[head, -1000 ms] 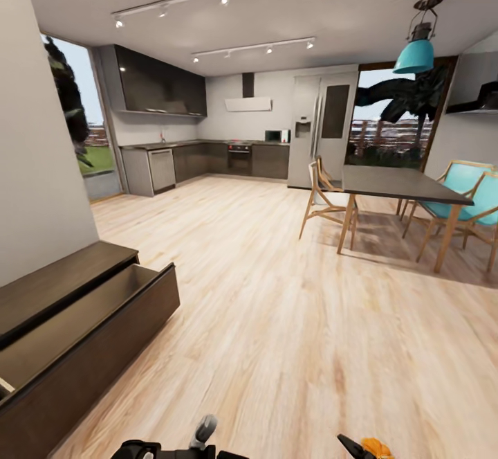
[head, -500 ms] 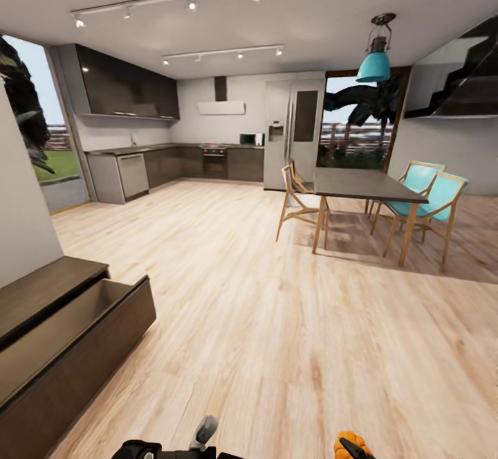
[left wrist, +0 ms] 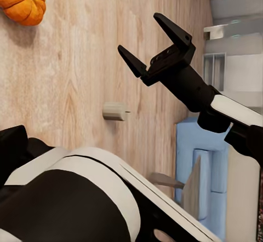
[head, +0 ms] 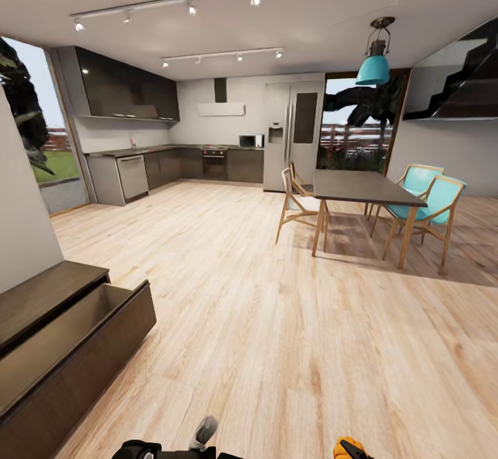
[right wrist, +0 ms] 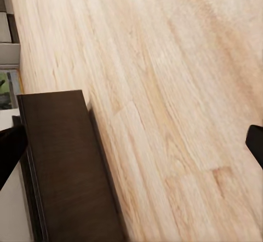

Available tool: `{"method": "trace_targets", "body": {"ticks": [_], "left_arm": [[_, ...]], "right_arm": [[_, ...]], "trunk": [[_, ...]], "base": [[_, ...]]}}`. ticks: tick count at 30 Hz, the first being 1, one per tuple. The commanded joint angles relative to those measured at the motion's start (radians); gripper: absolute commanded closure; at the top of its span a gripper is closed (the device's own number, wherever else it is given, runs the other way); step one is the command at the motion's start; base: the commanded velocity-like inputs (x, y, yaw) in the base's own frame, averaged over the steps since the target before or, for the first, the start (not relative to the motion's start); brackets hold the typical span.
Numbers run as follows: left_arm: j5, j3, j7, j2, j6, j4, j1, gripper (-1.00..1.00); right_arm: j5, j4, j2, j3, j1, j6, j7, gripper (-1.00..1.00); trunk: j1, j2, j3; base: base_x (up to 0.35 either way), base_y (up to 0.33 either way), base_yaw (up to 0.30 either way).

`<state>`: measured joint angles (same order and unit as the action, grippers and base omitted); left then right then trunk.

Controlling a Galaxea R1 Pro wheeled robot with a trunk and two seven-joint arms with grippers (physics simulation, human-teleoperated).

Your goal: Place each of the two pumpkins and all three candles from the living room inside a cabinet in the living room (use any cabinet), then make sure every cabinet is closed, and position the cauldron so it is next to a table in the living room.

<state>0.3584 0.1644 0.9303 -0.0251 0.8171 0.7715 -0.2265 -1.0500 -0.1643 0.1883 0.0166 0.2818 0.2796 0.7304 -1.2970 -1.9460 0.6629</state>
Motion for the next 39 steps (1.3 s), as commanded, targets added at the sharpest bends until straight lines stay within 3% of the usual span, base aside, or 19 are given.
{"method": "trace_targets", "body": {"ticks": [1,16,22,28,31,34,36,39], "left_arm": [[0.005,0.004,-0.001,-0.001,0.005,0.000,-0.001,-1.00],[0.006,-0.002,0.001,-0.001,0.004,0.000,-0.001,-1.00],[0.007,-0.009,0.001,-0.001,-0.002,0.002,-0.001,-1.00],[0.006,-0.006,-0.004,0.000,-0.051,0.011,-0.002,-1.00],[0.006,-0.006,-0.057,0.000,-0.051,0.045,-0.012,-1.00],[0.018,-0.007,-0.189,0.005,-0.042,0.160,-0.020,-1.00],[0.022,-0.008,-0.242,0.022,-0.036,0.206,-0.032,-1.00],[0.021,-0.007,-0.275,0.054,-0.034,0.226,-0.053,-1.00]], "right_arm": [[-0.009,0.000,-0.001,0.002,0.000,0.009,0.001,-1.00],[-0.009,0.005,0.003,0.001,0.000,0.006,0.000,-1.00],[-0.008,0.005,0.004,0.002,0.000,-0.004,0.000,-1.00],[-0.008,0.004,-0.002,0.001,0.000,-0.003,-0.013,-1.00],[-0.008,0.003,-0.003,-0.001,0.000,-0.001,-0.031,-1.00],[-0.008,-0.004,0.002,-0.002,0.000,0.000,-0.105,-1.00],[-0.008,-0.008,0.004,-0.002,0.000,0.000,-0.161,-1.00],[-0.006,-0.014,0.010,-0.003,0.000,-0.003,-0.263,-1.00]], "trunk": [[0.004,0.007,-0.002],[0.062,0.112,-0.049],[0.062,0.112,-0.053],[0.062,0.112,-0.059],[0.062,0.112,-0.062],[0.062,0.112,-0.063],[0.062,0.112,-0.063],[0.062,0.112,-0.063]], "base": [[0.000,0.000,0.000],[0.000,0.000,-0.001],[0.000,0.000,-0.171],[0.000,0.000,-0.236],[0.000,0.000,-0.209],[0.000,0.000,-0.060],[0.000,0.000,-0.019],[0.000,0.000,-0.006]]}}
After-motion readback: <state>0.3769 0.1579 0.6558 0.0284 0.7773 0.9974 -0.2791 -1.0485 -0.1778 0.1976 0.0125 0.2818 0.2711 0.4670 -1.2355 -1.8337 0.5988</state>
